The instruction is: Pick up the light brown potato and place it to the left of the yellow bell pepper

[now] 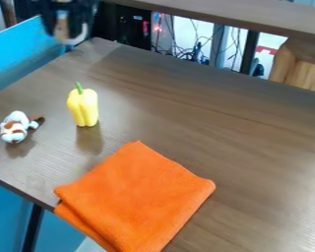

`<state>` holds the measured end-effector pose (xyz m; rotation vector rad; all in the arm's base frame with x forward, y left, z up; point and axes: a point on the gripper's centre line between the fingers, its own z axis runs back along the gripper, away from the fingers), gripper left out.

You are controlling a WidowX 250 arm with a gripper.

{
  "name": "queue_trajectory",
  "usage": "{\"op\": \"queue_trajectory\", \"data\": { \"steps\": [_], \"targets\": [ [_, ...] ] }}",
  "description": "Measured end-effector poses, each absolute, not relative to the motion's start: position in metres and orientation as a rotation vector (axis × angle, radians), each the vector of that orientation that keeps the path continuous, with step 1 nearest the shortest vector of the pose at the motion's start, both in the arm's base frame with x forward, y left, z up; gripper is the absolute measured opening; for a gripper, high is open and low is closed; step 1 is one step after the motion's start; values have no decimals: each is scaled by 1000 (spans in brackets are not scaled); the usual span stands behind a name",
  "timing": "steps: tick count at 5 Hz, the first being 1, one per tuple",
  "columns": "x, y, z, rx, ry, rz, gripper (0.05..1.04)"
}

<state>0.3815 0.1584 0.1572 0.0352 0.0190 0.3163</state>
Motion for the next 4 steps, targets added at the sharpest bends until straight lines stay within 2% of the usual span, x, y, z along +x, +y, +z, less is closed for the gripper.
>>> {"op": "queue_trajectory", "data": {
  "steps": [1,2,4],
  "targets": [
    [372,192,139,17,82,386,586],
    [361,216,109,14,179,435,586],
    [368,225,48,-44,301,423,586]
  ]
}}
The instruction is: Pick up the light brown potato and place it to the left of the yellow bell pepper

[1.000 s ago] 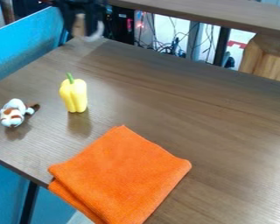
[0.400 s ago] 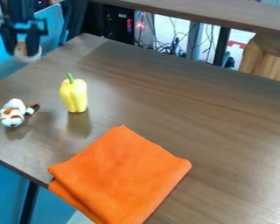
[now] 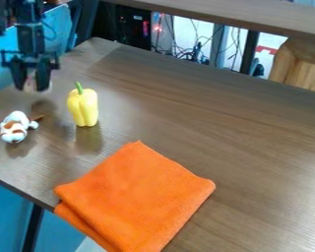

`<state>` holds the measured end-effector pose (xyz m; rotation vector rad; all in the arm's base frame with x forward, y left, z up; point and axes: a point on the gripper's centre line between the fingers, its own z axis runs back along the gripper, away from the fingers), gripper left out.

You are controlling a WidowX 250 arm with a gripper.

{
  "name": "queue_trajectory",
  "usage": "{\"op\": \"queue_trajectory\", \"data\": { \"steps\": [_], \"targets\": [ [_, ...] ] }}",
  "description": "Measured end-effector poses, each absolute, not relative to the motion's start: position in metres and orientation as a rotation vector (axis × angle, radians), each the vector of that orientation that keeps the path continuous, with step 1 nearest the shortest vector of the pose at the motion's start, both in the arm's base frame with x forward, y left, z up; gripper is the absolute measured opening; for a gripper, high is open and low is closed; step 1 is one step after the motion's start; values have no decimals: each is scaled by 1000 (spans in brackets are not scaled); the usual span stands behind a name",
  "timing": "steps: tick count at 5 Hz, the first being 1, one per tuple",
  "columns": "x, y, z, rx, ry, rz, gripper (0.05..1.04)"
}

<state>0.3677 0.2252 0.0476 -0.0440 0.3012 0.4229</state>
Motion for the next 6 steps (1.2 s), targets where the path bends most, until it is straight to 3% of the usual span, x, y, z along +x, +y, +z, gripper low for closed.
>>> {"op": "queue_trajectory", "data": {
  "steps": [2,3,4,5,6],
  "targets": [
    [368,225,36,-51,320,437,666],
    [362,219,50,-47,296,497,932],
    [359,219,99,6,183,537,1012],
    [349,220,140,77,101,563,1009],
    [345,186,155,106,119,448,1009]
  ]
}}
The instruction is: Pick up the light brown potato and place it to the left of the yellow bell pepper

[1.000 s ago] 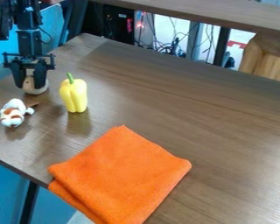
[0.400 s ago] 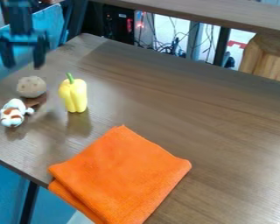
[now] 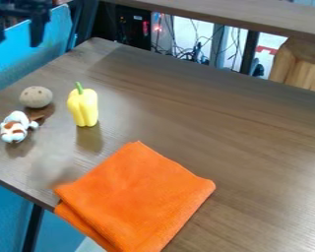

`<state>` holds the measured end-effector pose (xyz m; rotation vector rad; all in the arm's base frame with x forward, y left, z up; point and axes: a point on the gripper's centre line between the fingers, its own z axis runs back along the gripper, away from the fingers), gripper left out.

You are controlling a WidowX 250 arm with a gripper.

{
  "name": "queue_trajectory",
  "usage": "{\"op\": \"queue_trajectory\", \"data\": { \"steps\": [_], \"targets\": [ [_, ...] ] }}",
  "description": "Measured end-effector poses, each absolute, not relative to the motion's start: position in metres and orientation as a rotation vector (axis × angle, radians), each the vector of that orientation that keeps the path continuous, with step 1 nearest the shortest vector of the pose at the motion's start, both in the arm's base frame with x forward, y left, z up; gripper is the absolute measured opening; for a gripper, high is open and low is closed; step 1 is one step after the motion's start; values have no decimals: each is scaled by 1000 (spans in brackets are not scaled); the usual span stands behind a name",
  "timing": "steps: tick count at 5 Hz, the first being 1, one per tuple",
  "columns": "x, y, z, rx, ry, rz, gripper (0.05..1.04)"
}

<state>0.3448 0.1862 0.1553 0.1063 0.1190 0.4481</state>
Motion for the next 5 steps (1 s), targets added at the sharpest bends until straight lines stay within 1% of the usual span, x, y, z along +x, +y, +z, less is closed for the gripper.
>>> {"op": "queue_trajectory", "data": {
  "steps": [1,2,3,4,5],
  "targets": [
    [348,134,156,69,122,185,1009],
    [330,89,149,65,120,-48,1009],
    [299,34,142,167,119,-303,1009],
    [288,-14,138,234,116,-354,1009],
    [281,-49,137,273,138,-343,1009]
  ]
}}
